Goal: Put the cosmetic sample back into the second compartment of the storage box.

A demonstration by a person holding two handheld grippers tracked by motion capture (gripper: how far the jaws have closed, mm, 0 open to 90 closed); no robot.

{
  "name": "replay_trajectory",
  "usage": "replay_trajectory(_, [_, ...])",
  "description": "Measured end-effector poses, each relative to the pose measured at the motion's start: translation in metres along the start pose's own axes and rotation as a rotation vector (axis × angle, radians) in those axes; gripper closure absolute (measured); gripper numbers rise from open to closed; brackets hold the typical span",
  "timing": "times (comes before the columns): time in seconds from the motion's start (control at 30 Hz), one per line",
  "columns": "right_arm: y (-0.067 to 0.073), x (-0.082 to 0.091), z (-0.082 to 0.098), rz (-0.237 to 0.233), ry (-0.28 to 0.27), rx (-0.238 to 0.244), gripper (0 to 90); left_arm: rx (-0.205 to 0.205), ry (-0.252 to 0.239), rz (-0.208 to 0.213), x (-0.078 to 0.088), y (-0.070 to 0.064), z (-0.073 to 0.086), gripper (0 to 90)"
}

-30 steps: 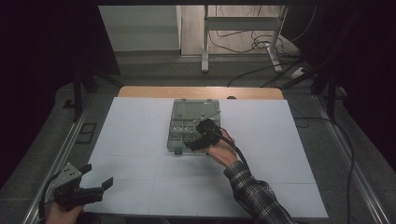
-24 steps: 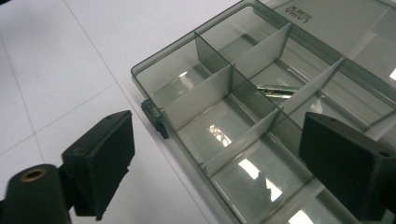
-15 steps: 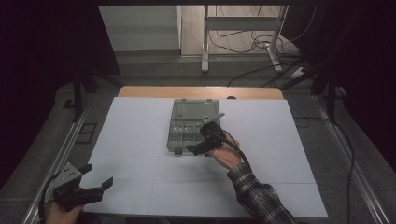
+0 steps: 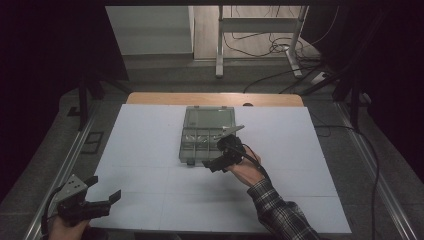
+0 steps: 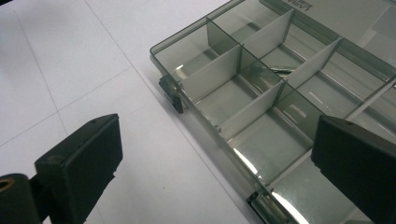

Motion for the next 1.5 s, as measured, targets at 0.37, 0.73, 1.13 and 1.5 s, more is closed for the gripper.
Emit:
replay_trajectory(0.37, [0.007, 0.014, 0.006, -0.011, -0.036, 0.012, 1.5, -0.002, 0.0, -0.001, 0.0, 0.0, 0.0, 3.9])
replay_trajectory(0.73, [0.013, 0.031, 0.018, -0.005, -0.067, 0.026, 1.4, 0.001, -0.003, -0.001, 0.001, 0.0, 0.0, 3.9])
replay_trajectory(1.13, [0.019, 0.052, 0.033, 0.021, -0.075, 0.045, 1.4, -0.002, -0.003, -0.001, 0.001, -0.001, 0.0, 3.9])
replay_trajectory(1.5, [0.021, 0.068, 0.049, 0.05, -0.058, 0.062, 1.5, -0.001, -0.003, -0.001, 0.001, -0.001, 0.0, 3.9])
Point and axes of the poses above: each handheld gripper's, and its own axes: x roughly backward along the jaws, z roughly out of its underside, y roughly to its left, the point moved 3 cm from there along -x, roughly forward along the jaws, and after that the axes turned 8 degrees about -y, right-handed, at the moved point
